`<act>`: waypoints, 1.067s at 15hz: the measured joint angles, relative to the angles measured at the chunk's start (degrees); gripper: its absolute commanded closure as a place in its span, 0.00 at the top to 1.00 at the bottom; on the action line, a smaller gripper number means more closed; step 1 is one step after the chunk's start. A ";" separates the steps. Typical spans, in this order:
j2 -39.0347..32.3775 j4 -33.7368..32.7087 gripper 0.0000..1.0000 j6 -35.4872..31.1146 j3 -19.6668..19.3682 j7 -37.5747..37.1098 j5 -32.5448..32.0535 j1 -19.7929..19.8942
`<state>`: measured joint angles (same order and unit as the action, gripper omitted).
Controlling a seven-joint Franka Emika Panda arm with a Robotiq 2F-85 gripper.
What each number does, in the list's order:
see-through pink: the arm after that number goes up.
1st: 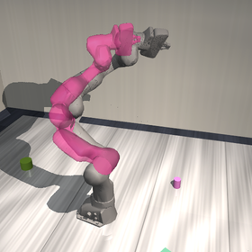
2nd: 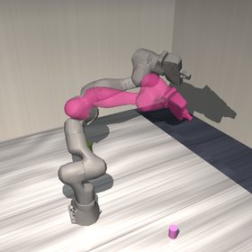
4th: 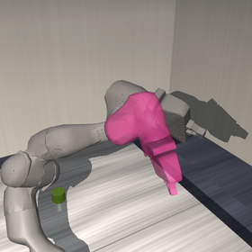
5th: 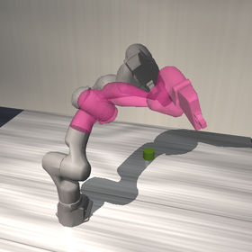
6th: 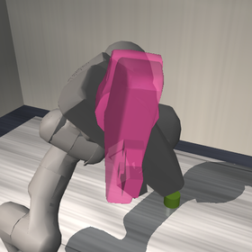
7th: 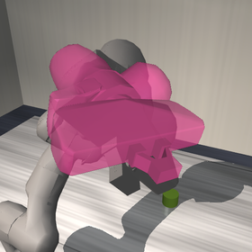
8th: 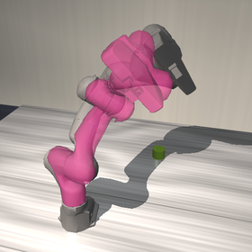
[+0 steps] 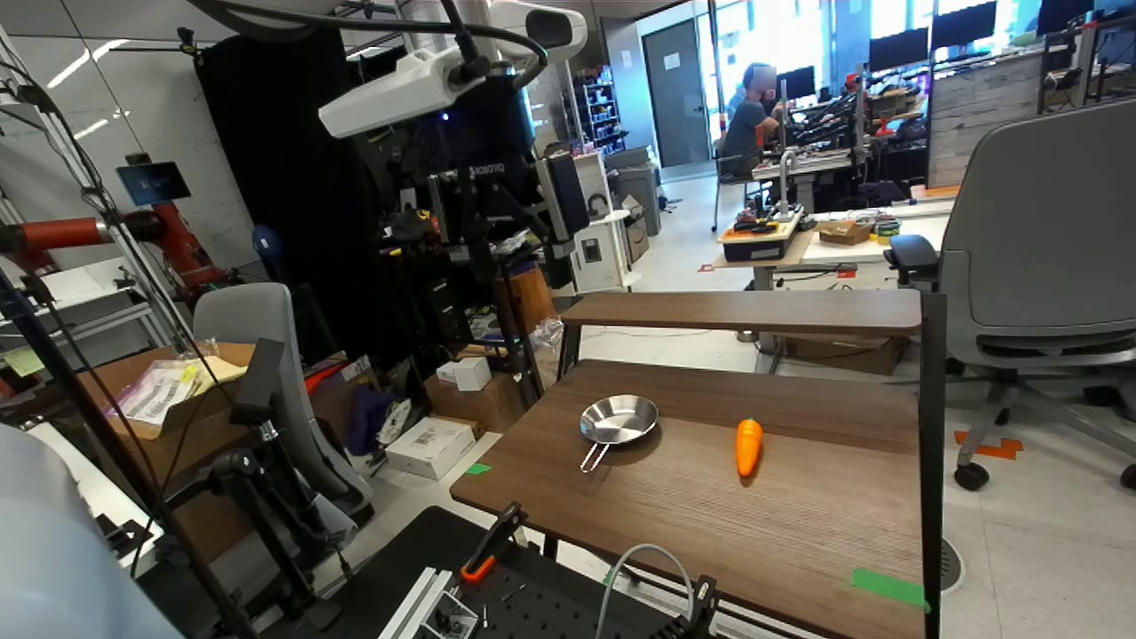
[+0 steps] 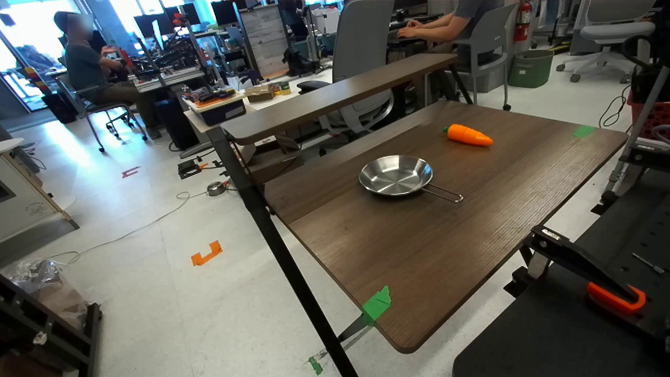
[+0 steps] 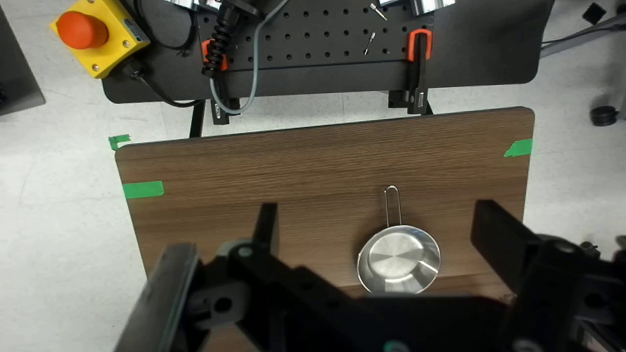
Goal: Pick the carrot and put it on the pan
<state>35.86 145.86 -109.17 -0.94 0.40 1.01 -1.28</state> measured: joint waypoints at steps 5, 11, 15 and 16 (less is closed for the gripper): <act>0.00 0.08 1.00 0.00 0.00 0.00 0.04 0.00; -0.01 0.08 1.00 0.00 -0.09 0.00 0.17 0.00; -0.60 0.08 1.00 -0.08 -0.54 -0.16 0.17 0.01; -0.97 0.07 1.00 -0.15 -0.75 -0.19 0.17 0.02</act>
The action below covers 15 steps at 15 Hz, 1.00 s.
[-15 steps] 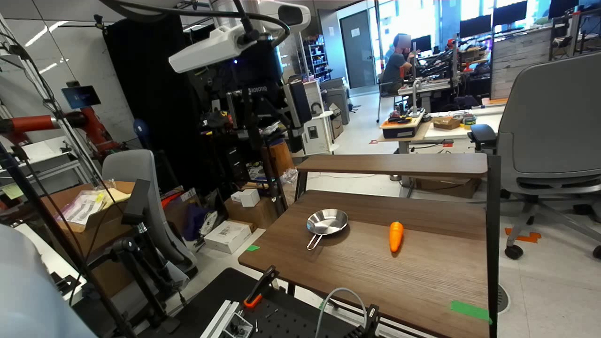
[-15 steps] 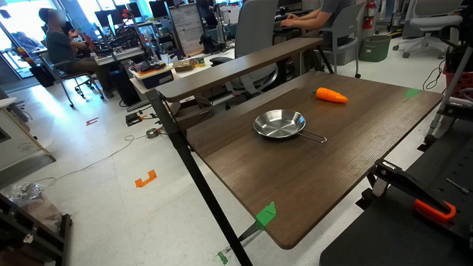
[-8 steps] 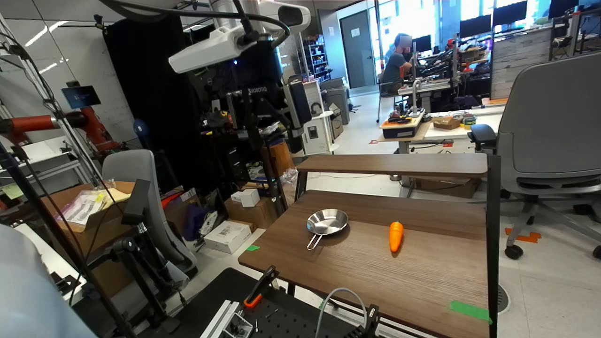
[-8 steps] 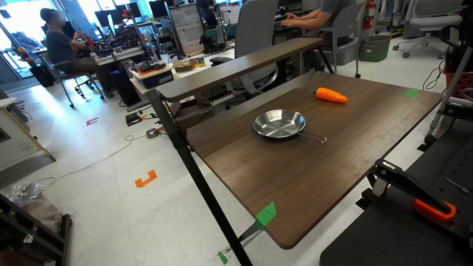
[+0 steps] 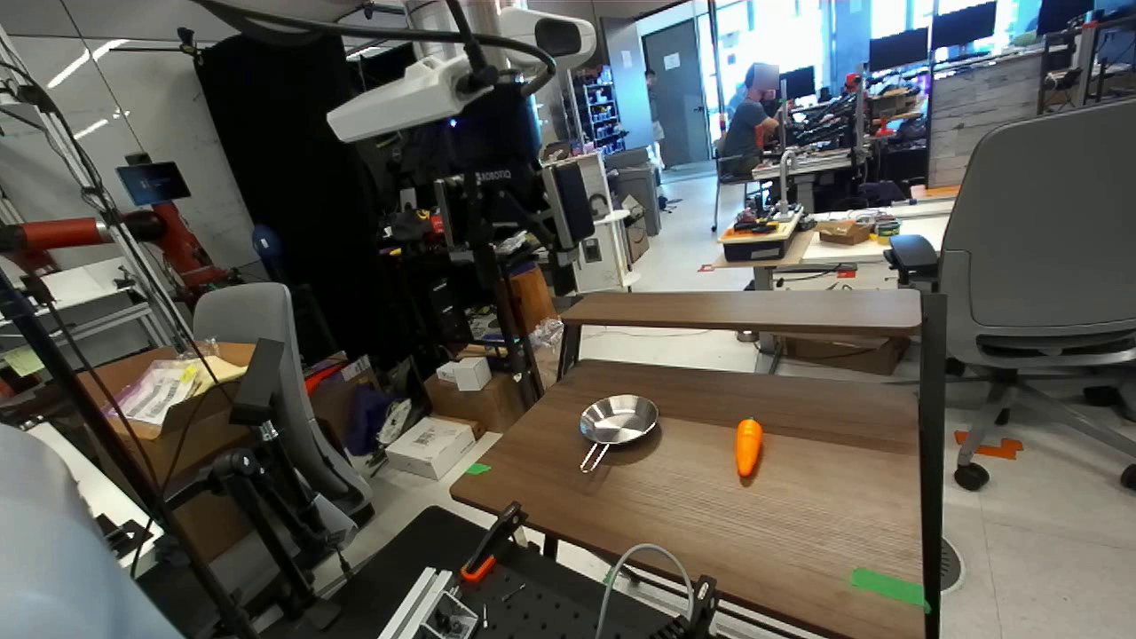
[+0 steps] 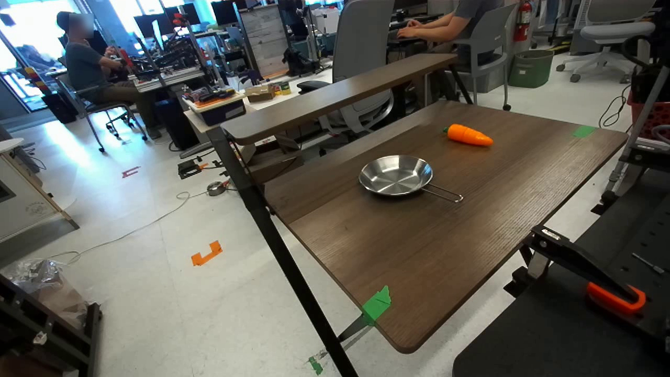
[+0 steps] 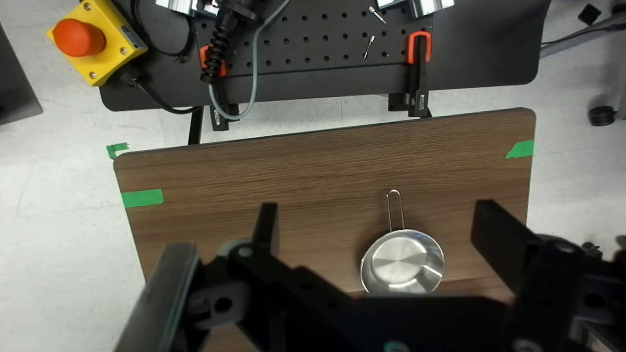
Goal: Pick the carrot and put it on the pan
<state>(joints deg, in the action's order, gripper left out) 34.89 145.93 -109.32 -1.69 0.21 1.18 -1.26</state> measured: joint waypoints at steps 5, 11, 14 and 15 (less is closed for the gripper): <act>-3.18 -0.46 1.00 -1.06 -1.17 -0.10 0.00 0.22; -9.29 -2.00 1.00 -4.07 -1.64 -0.16 -0.01 1.41; -13.43 -3.12 1.00 -7.15 -2.07 0.01 -0.08 1.98; -14.95 -3.58 1.00 -8.32 -2.23 0.21 -0.19 2.20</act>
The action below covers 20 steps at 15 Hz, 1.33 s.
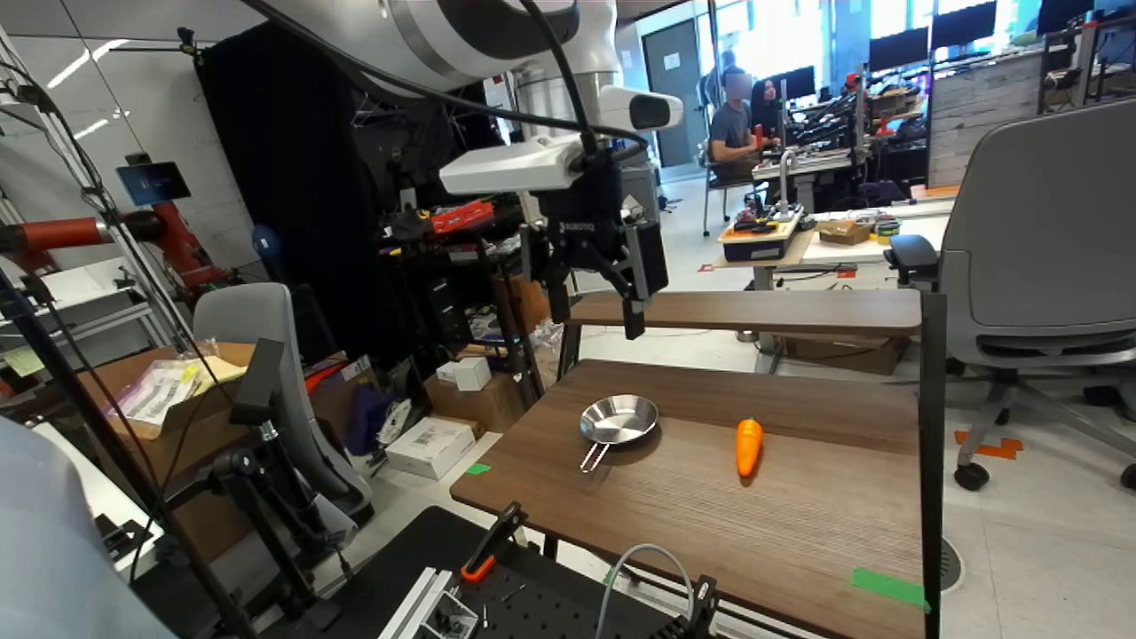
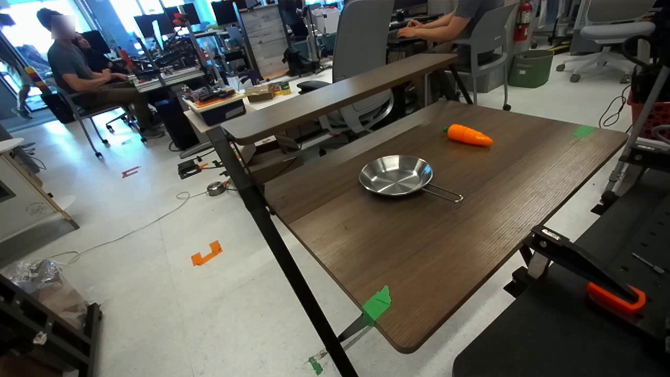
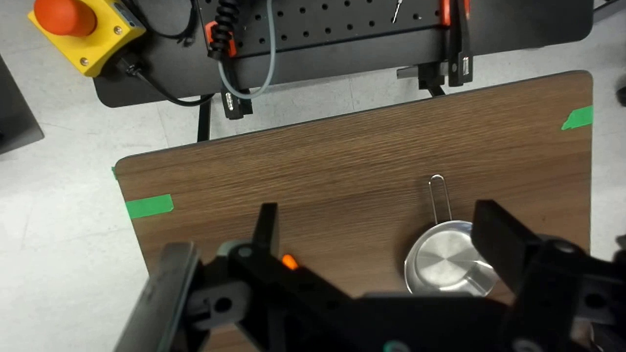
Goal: Pick the carrot and put it on the pan
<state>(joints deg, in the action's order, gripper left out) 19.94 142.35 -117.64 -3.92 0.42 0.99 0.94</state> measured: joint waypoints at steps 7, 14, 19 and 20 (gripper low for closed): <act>-11.38 -4.54 1.00 -8.76 -0.68 1.87 -3.58 1.36; -23.04 -10.94 1.00 -17.07 -1.25 1.92 -9.16 1.90; -32.23 -17.40 1.00 -20.01 -1.21 5.33 -7.04 1.91; -34.04 -18.92 1.00 -20.35 -1.04 6.23 -6.24 1.91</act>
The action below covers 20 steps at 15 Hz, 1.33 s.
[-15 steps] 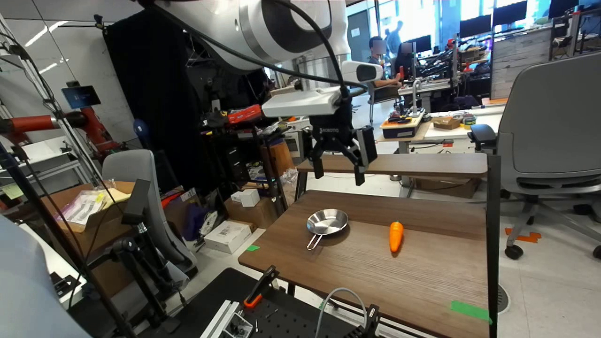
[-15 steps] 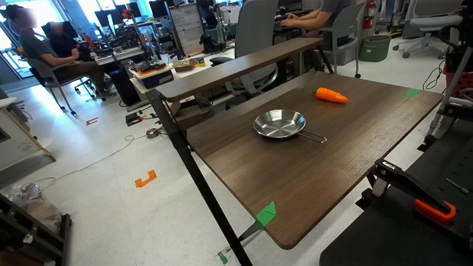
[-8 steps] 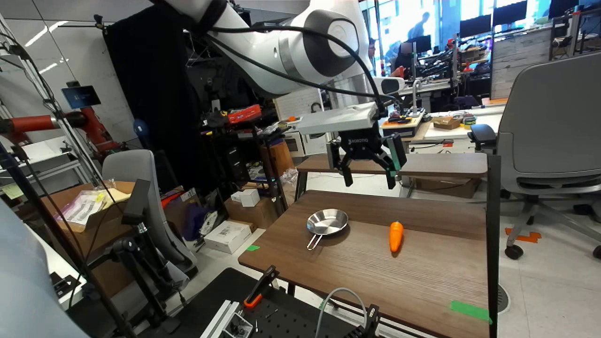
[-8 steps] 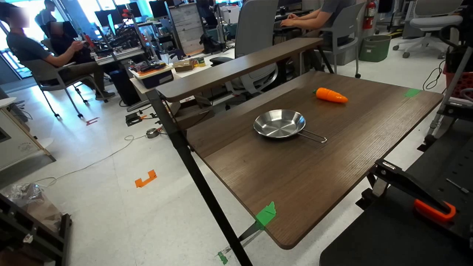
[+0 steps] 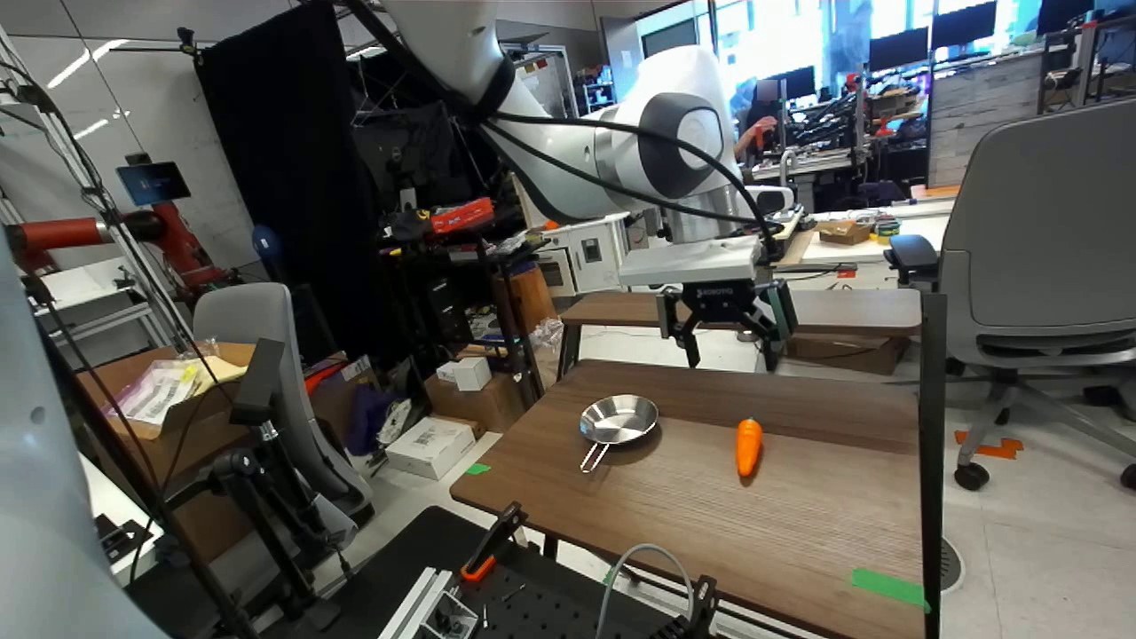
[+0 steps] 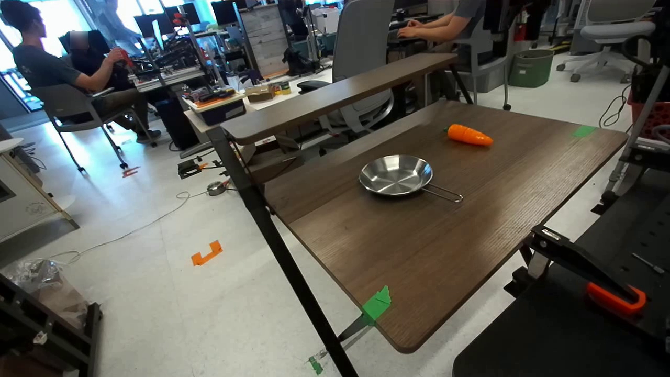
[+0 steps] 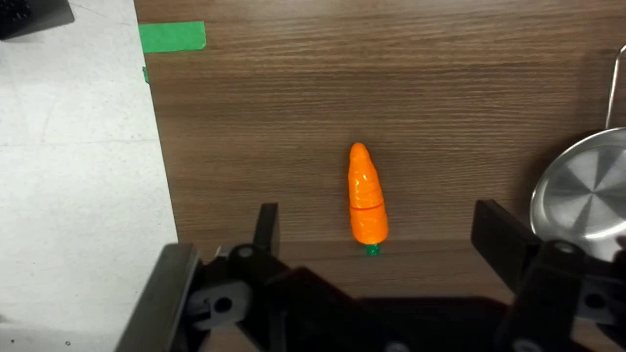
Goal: Pick the carrot and put it on the pan
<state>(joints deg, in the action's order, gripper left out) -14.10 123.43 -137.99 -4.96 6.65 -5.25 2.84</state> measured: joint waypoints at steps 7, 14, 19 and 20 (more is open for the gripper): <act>-10.66 -11.03 1.00 -0.34 0.86 3.27 3.23 0.52; -18.18 -18.89 1.00 -0.02 2.84 4.43 4.72 2.35; -21.64 -20.30 1.00 1.42 4.92 4.81 4.70 2.34; -22.01 -20.36 1.00 1.73 5.16 4.88 4.69 2.34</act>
<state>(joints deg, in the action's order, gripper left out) -36.10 103.07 -136.26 0.19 11.53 -0.55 5.19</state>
